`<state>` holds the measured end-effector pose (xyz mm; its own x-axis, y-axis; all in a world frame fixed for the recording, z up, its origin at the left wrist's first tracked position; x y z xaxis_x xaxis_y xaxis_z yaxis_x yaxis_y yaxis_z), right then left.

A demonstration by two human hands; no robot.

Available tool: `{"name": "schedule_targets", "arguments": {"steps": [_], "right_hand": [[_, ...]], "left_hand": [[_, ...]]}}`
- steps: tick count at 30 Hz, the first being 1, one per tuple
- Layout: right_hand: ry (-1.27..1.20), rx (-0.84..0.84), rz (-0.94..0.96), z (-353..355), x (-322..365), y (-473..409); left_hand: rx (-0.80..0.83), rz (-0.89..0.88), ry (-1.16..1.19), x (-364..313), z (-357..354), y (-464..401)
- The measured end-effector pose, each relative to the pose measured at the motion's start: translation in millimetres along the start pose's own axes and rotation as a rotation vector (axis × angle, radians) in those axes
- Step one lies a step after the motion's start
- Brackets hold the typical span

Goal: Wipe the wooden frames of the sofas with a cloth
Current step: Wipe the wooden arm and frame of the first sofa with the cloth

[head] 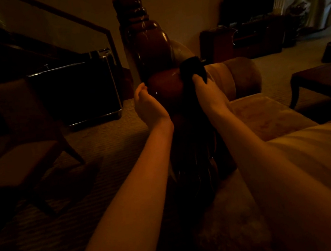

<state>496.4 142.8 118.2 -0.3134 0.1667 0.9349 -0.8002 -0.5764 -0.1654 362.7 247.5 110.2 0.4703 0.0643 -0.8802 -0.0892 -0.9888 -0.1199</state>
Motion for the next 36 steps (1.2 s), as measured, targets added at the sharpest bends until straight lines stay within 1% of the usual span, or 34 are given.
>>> {"name": "schedule_targets", "arguments": {"steps": [3, 5, 9, 12, 14, 16, 18, 20, 24, 27, 29, 32, 35, 36], "right_hand": [[0.159, -0.158, 0.100, -4.6, -17.6, 44.3], [0.223, -0.245, 0.126, -13.9, -34.9, 76.7], [0.222, -0.280, 0.112, -22.8, -53.8, 98.8], [0.320, -0.293, 0.109, -22.7, -42.3, 90.6], [0.382, -0.341, 0.124, -17.7, -25.5, 76.1], [0.342, -0.333, 0.119, -8.4, -11.5, 54.3], [0.188, -0.244, 0.093, -2.8, -11.1, 31.7], [0.081, -0.204, 0.125, -1.3, -17.3, 24.7], [0.033, -0.322, 0.254, -11.3, -44.0, 70.8], [0.196, -0.344, 0.277, -29.2, -64.4, 108.4], [0.319, -0.369, 0.287, -37.8, -63.3, 115.7], [0.485, -0.443, 0.286, -43.2, -40.5, 109.4], [0.628, -0.398, 0.274, -53.9, -16.2, 90.8], [0.660, -0.413, 0.286, -55.4, -11.1, 87.6]], "left_hand": [[-0.060, -0.035, 0.012, 1.0, 6.2, -2.8], [-0.071, -0.029, 0.060, 4.8, 9.3, -6.1], [-0.075, 0.054, 0.126, 13.7, 14.0, -10.8], [-0.064, 0.088, 0.182, 18.5, 14.3, -11.1], [-0.040, 0.090, 0.196, 16.6, 11.3, -11.0], [0.005, 0.092, 0.204, 16.3, 7.7, -13.7], [0.046, 0.116, 0.193, 20.0, 6.8, -14.5], [0.056, 0.143, 0.171, 23.0, 10.9, -13.4], [0.128, 0.247, 0.232, 25.6, 14.2, 1.7], [0.205, 0.287, 0.228, 34.4, 20.2, 12.0], [0.230, 0.301, 0.194, 40.9, 30.7, 14.8], [0.252, 0.359, 0.149, 51.2, 47.4, 13.7], [0.229, 0.375, 0.002, 57.6, 67.3, 14.1], [0.222, 0.379, -0.026, 59.3, 73.3, 13.9]]}}
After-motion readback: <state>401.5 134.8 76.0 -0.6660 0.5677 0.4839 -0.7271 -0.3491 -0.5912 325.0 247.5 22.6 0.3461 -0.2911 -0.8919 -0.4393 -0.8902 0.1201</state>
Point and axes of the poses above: each hand's wrist, its own y-axis away from the middle knuckle, its own z-axis out of the back of the hand, x = y × z, the point moved 8 cm from there along -y, towards the middle knuckle, and after that the axes turned 2 degrees about y, right-handed, at the moved point
